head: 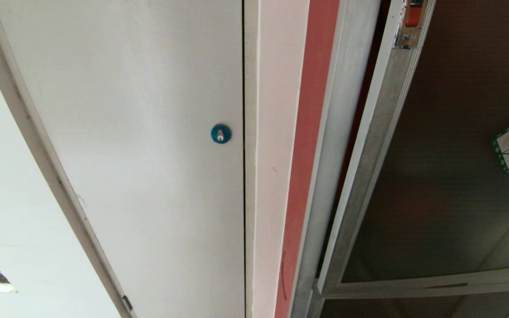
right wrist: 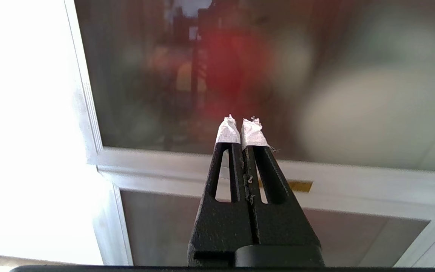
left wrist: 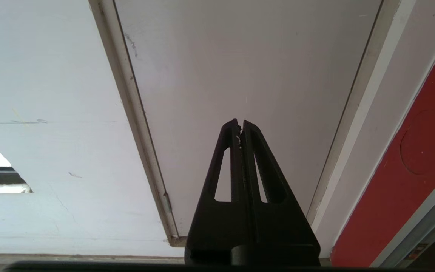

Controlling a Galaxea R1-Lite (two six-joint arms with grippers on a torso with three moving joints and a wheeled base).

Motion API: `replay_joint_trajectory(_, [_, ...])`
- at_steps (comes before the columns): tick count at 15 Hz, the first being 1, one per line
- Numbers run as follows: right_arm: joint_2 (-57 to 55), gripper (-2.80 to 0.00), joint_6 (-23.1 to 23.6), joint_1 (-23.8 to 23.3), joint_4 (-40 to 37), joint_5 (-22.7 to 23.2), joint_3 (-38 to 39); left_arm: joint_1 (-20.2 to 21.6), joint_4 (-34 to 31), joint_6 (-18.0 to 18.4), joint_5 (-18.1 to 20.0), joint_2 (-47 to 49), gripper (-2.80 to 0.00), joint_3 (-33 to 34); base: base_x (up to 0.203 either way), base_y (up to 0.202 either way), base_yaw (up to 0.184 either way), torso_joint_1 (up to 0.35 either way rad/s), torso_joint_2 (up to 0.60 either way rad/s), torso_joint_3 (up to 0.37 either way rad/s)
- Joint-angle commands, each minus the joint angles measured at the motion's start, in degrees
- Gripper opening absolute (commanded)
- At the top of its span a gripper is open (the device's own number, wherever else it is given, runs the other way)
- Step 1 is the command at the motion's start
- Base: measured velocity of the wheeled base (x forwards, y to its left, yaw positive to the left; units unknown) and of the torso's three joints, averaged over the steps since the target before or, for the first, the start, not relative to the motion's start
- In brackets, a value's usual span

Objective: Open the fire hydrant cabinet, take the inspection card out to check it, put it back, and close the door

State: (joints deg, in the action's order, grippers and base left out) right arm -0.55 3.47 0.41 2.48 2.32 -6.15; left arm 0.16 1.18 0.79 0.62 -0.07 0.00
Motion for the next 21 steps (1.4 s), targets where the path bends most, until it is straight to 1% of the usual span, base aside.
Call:
replay_joint_trajectory(1, [0.64,-2.80,0.26,0.02,1.74,-0.06,3.84,0.02,0.05,0.00,-0.01,-0.01,-2.80,0.44,0.000,0.000,0.000,0.000,0.00,0.000])
replay_joint_trajectory(4, [0.64,-2.80,1.06,0.02,2.66,-0.38,6.11,0.02,0.05,0.00,-0.01,-0.01,-2.80,0.44,0.000,0.000,0.000,0.000,0.00,0.000])
replay_joint_trajectory(9, [0.64,-2.80,0.16,0.02,-2.54,-0.97,6.15,0.02,0.05,0.00,0.08,-0.01,-2.80,0.44,0.000,0.000,0.000,0.000,0.00,0.000])
replay_joint_trajectory(12, [0.64,-2.80,-1.10,0.02,-2.66,-1.00,6.07,0.02,0.05,0.00,-0.01,-0.01,-2.80,0.44,0.000,0.000,0.000,0.000,0.00,0.000])
replay_joint_trajectory(14, [0.64,-2.80,-3.21,0.02,-2.48,-1.35,6.14,0.00,0.05,0.00,-0.01,-0.01,-2.80,0.44,0.000,0.000,0.000,0.000,0.00,0.000])
replay_joint_trajectory(21, [0.60,-2.80,-3.30,0.02,-2.48,-1.35,6.12,0.02,0.05,0.00,-0.01,-0.01,-2.80,0.44,0.000,0.000,0.000,0.000,0.00,0.000])
